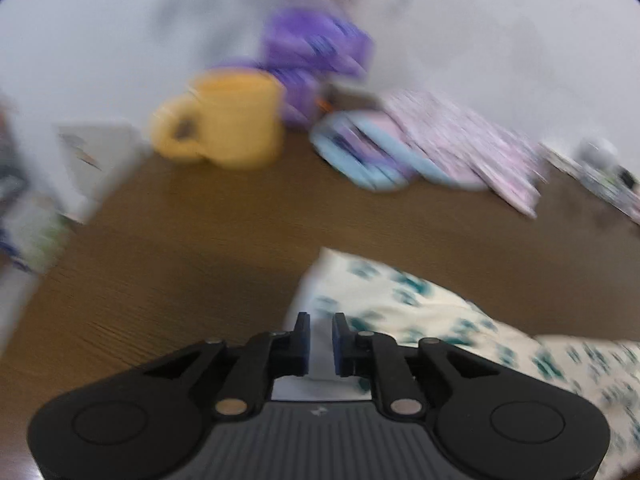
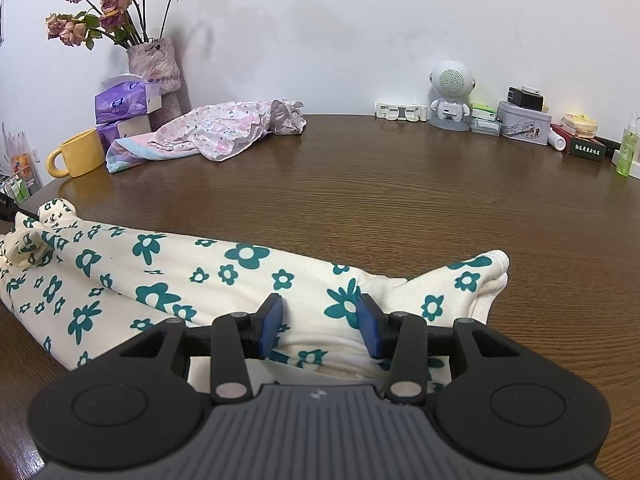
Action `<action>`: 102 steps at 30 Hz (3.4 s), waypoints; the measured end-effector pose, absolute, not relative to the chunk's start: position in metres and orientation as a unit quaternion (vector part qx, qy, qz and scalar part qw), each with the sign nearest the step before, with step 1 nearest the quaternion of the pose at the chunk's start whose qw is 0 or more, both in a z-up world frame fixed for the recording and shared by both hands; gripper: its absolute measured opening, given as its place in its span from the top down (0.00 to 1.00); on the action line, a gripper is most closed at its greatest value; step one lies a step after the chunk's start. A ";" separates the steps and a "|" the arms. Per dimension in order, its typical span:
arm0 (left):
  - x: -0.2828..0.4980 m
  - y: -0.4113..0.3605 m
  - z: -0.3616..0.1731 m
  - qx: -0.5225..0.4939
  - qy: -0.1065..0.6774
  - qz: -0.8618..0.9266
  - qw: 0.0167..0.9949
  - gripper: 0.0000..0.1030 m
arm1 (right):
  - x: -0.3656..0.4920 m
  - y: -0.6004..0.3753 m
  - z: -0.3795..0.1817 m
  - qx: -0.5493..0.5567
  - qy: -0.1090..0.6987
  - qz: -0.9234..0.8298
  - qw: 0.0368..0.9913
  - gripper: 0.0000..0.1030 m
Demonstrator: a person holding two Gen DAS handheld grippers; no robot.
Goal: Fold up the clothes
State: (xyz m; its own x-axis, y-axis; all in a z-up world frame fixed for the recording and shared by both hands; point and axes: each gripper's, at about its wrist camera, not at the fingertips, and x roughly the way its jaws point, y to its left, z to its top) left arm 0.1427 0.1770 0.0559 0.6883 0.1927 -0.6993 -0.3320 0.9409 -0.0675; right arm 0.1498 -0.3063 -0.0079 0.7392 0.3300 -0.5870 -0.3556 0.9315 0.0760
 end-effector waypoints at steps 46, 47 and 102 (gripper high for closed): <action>0.166 0.090 0.027 0.037 0.375 -0.178 0.909 0.63 | 0.164 -0.198 0.009 -0.042 0.317 0.319 0.892 0.50; 0.168 0.098 0.025 0.023 0.378 -0.179 0.908 0.63 | 0.166 -0.195 0.006 -0.048 0.325 0.314 0.891 0.50; 0.131 0.146 0.015 -0.014 0.338 -0.060 0.939 0.63 | 0.173 -0.375 0.004 0.197 0.334 0.099 0.916 0.91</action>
